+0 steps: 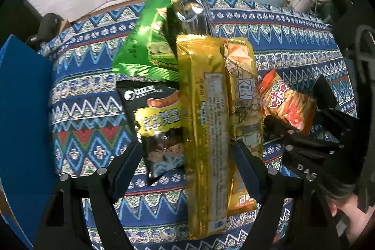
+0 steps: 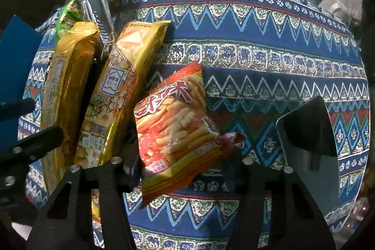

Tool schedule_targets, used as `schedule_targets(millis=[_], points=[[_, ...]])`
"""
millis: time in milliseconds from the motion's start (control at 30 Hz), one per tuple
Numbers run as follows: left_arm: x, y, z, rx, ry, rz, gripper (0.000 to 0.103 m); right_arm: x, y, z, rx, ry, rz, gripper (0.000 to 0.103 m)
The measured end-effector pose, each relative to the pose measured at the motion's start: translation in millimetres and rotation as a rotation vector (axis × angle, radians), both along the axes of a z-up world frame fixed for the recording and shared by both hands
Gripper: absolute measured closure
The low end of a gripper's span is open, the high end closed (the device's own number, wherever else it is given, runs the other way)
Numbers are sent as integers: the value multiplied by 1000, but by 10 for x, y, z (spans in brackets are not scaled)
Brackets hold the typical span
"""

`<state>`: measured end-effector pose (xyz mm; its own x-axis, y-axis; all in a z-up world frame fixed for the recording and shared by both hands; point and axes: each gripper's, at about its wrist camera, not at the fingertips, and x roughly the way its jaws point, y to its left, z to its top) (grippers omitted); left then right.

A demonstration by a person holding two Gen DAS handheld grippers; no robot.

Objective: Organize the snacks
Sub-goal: 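Grasp the orange stick-snack packet with the right tool while the left tool grasps the gold wafer bar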

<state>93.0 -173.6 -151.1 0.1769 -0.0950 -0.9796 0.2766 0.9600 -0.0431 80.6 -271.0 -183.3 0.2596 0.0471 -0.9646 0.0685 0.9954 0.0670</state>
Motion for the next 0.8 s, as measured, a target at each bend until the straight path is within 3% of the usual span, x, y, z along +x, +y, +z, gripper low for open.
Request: schedule_targets(millis=[167, 200, 267, 333, 433, 800], points=[[-4, -92, -159, 15, 3, -26, 23, -80, -136, 97, -13, -19, -22, 58], [-15, -102, -158, 6, -9, -32, 28, -114, -193, 120, -5, -23, -27, 59], [-43, -119, -141, -6, -33, -38, 44, -153, -260, 150, 3, -31, -38, 59], [-74, -109, -102, -42, -33, -56, 70, -180, -318, 192, 10, -42, -42, 59], [-90, -71, -31, -48, -42, -62, 74, -190, -379, 293, 17, -62, -45, 59], [-286, 121, 230, -82, -87, -77, 74, -138, -250, 679, 33, -148, -34, 59]])
